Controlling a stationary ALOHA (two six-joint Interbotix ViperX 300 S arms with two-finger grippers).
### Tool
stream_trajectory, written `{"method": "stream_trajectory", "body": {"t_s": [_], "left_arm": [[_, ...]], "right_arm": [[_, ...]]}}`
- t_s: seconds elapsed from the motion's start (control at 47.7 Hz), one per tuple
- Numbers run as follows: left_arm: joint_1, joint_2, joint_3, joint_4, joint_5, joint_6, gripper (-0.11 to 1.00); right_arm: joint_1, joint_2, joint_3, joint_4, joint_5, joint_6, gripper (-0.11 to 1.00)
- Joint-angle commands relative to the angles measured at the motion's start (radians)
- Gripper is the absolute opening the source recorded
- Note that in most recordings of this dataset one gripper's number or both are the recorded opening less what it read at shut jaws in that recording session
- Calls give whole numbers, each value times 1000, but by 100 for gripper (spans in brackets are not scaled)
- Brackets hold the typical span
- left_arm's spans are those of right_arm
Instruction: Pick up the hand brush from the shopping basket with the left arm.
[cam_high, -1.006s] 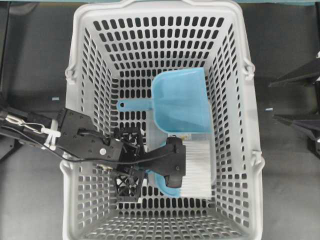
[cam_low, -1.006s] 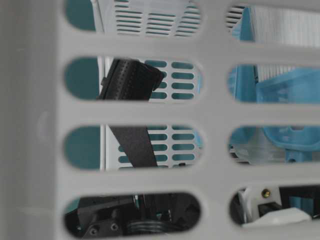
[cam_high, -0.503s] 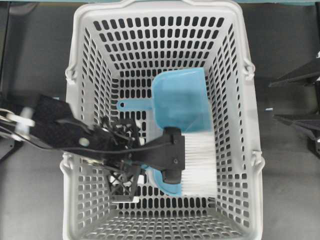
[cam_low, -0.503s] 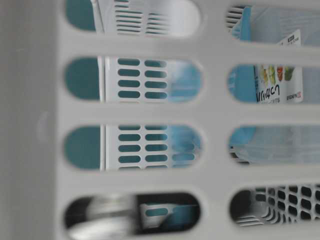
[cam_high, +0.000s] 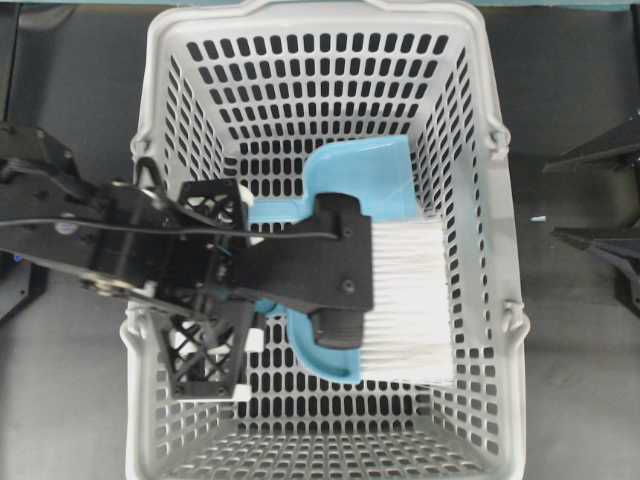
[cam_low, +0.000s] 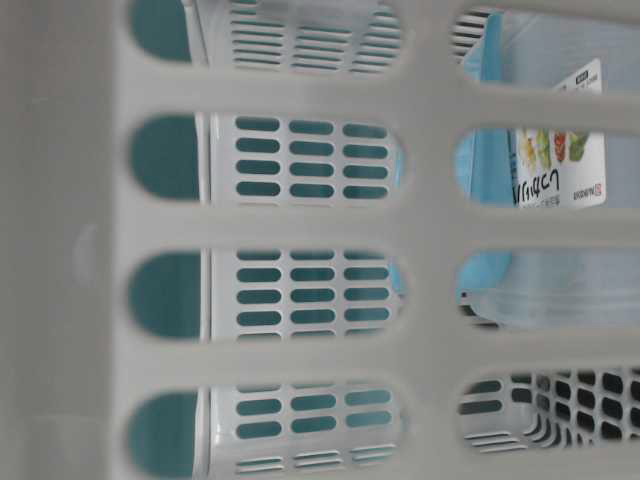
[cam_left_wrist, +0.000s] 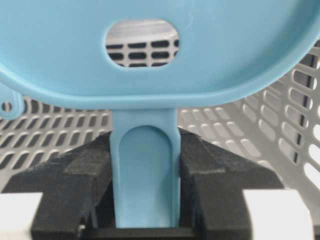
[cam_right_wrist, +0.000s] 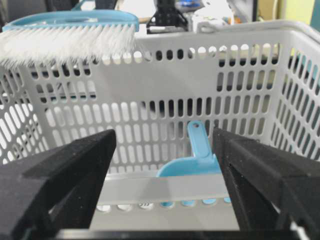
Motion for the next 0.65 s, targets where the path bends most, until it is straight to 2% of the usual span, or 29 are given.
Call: {"method": "stream_trajectory", "body": {"t_s": [0.0,0.629], "left_arm": [[-3,-6,-29,5,3,3,24],[-3,-2,-15,5,-9,-6,24]], "right_arm": [[-2,6,-11,5,-8,0,75],[-2,6,-9,3,-6,0,75]]}}
